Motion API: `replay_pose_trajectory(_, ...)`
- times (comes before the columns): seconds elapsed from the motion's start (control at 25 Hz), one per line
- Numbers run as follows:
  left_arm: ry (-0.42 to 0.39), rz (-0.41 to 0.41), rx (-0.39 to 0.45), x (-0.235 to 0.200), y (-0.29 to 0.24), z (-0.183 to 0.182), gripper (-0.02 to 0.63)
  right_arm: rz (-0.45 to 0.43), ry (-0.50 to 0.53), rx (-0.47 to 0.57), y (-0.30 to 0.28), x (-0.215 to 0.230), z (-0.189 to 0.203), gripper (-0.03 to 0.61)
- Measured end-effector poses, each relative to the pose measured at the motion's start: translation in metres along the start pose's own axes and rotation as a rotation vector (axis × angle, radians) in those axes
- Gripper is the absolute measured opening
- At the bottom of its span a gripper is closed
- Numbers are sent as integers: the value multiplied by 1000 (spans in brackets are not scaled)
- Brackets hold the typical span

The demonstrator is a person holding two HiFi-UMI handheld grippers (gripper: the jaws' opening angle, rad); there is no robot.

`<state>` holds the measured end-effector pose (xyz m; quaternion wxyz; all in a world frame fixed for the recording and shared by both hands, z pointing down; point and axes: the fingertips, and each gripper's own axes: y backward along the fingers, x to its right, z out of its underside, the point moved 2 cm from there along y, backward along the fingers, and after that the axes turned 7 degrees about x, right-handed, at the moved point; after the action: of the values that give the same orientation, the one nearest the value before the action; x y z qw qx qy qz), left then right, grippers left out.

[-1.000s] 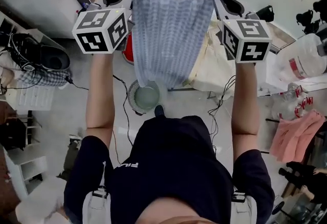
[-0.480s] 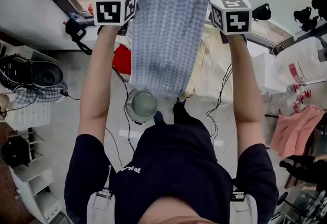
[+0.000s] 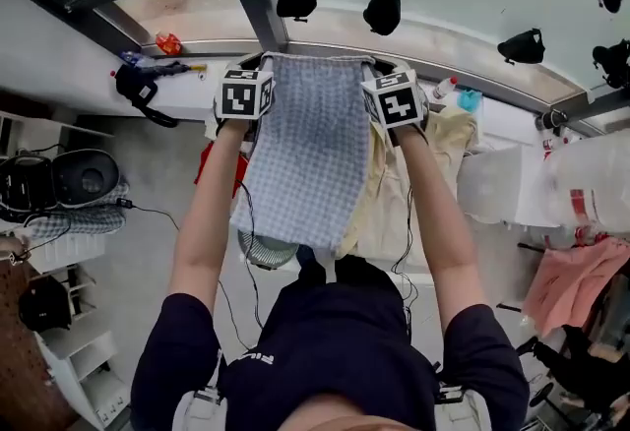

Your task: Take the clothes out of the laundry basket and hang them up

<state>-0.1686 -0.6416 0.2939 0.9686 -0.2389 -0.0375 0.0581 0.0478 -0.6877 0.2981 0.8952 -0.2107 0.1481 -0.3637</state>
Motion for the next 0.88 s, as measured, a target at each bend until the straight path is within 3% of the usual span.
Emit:
replay_pose_trajectory(0.16,36,5,-113,-2,-58,51,44,-50,-49,-92,-57,12,53,35)
replay_pose_trajectory(0.36,91,-18,-176,-3,-96,97,49,-92,-104,-169,-100,15,95,57)
replay_pose_trajectory(0.4,102,-19,-189,-3,-99,105,76,-110,-127,-181,-106,13,101,78)
replay_pose_trajectory(0.48,126,1,-220,2,-104,121,217,-155,-182,-218,-111,9,116,223)
replay_pose_trajectory(0.52,140,17,-231,5,-105,127,240,-173,-209,-236,-111,9,121,273)
replay_pose_trajectory(0.64,176,35,-233,5,-100,138,258,-183,-247,-230,-102,12,124,331)
replay_pose_trajectory(0.88,238,55,-152,9,-68,120,258,-179,-253,-158,-57,7,98,336)
